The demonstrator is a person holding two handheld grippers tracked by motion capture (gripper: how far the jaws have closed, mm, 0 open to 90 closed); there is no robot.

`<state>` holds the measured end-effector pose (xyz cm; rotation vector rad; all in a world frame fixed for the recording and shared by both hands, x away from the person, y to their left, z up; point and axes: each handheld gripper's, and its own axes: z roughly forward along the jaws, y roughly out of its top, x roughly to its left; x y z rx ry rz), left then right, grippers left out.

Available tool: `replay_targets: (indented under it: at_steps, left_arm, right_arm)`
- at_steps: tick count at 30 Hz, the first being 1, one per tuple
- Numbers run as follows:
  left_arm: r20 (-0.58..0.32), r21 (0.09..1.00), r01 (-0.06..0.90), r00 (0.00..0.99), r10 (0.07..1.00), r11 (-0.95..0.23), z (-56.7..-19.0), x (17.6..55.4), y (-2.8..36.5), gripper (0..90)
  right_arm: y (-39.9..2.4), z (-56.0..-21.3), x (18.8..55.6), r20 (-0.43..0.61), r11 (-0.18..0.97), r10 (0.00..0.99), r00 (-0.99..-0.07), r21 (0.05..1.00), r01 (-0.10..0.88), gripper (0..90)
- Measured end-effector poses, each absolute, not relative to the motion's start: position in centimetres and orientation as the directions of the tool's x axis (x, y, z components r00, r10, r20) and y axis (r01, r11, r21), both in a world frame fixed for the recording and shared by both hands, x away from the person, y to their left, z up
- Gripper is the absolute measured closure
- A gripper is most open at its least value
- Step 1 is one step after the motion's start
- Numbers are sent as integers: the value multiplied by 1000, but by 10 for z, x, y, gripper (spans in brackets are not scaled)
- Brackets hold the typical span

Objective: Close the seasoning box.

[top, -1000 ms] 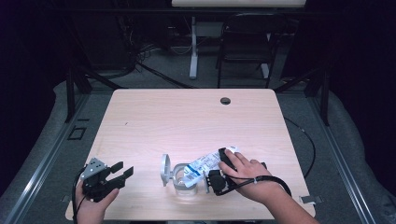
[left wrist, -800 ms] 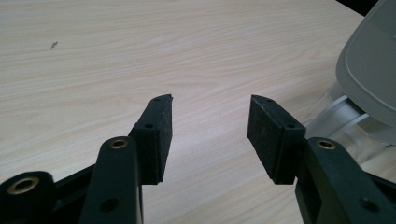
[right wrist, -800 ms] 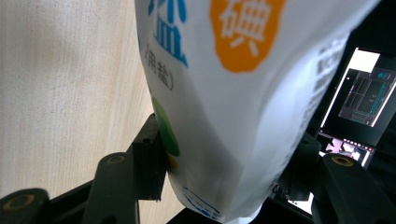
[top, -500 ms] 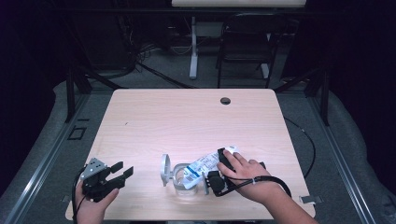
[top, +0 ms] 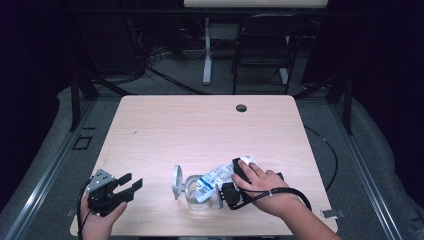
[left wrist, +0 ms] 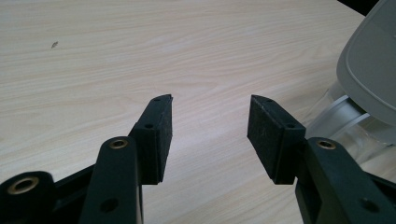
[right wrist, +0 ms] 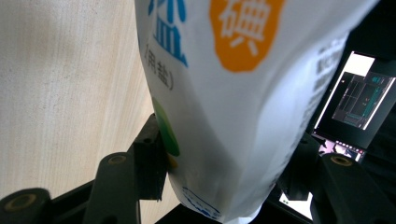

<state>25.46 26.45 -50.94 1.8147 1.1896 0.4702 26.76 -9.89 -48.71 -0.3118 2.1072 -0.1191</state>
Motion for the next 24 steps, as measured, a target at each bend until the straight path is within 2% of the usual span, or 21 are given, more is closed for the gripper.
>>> replay_targets:
  at_steps: [24]
  left_arm:
    - [-150,835,531,470,870,-143,-510,255,263,505]
  right_arm:
    - [-96,-485,267,-819,953,-302,-489,-246,-177,454]
